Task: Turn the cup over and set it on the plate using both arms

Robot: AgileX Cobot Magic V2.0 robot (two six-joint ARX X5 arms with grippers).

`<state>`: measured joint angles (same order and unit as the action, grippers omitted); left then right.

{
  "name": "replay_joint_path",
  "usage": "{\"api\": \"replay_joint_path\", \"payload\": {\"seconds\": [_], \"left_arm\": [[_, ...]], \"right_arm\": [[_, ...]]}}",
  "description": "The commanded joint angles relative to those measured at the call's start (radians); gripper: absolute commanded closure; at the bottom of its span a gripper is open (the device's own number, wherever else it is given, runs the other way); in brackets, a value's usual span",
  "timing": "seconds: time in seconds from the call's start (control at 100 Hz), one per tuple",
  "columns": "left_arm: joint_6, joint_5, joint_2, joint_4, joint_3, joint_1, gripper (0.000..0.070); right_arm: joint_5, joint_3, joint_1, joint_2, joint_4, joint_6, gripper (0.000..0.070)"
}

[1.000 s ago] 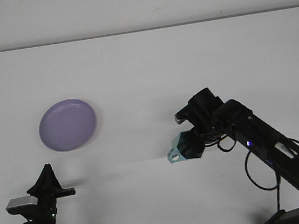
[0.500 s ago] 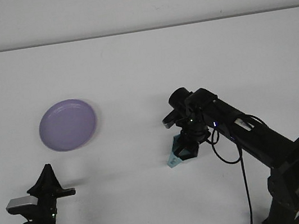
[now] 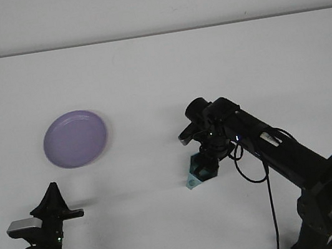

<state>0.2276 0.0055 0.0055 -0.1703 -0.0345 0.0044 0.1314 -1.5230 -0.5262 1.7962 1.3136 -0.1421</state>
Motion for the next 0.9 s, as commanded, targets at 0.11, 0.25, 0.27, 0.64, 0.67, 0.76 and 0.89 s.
{"api": "replay_joint_path", "payload": {"seconds": [0.11,0.25,0.27,0.64,0.67,0.76,0.89], "left_arm": [[0.002,0.021,0.000,-0.007,-0.011,0.000,0.0688],[0.003,0.028,0.000,-0.009,-0.014,0.000,0.0688],[0.003,0.039,0.000,-0.009,-0.016,0.000,0.0688],[0.098,0.214,0.111,0.107,-0.179,0.000,0.0688],[0.098,0.235,0.138,0.113,-0.202,0.000,0.0688],[0.098,0.315,0.243,0.129,-0.280,-0.002,0.0688],[0.094,0.387,0.418,0.174,-0.408,-0.021,0.0688]], "right_arm": [[0.035,-0.133,0.022,0.003,0.056,-0.003,0.0356],[0.018,-0.215,0.039,-0.029,0.055,-0.004,0.0343],[0.014,-0.224,0.042,-0.036,0.055,-0.003,0.0343],[-0.002,-0.132,0.168,-0.370,-0.251,0.064,0.0352],[-0.002,-0.095,0.179,-0.409,-0.293,0.068,0.0352],[-0.002,0.055,0.211,-0.539,-0.436,0.087,0.0352],[-0.006,0.308,0.255,-0.726,-0.645,0.127,0.0353]]}}
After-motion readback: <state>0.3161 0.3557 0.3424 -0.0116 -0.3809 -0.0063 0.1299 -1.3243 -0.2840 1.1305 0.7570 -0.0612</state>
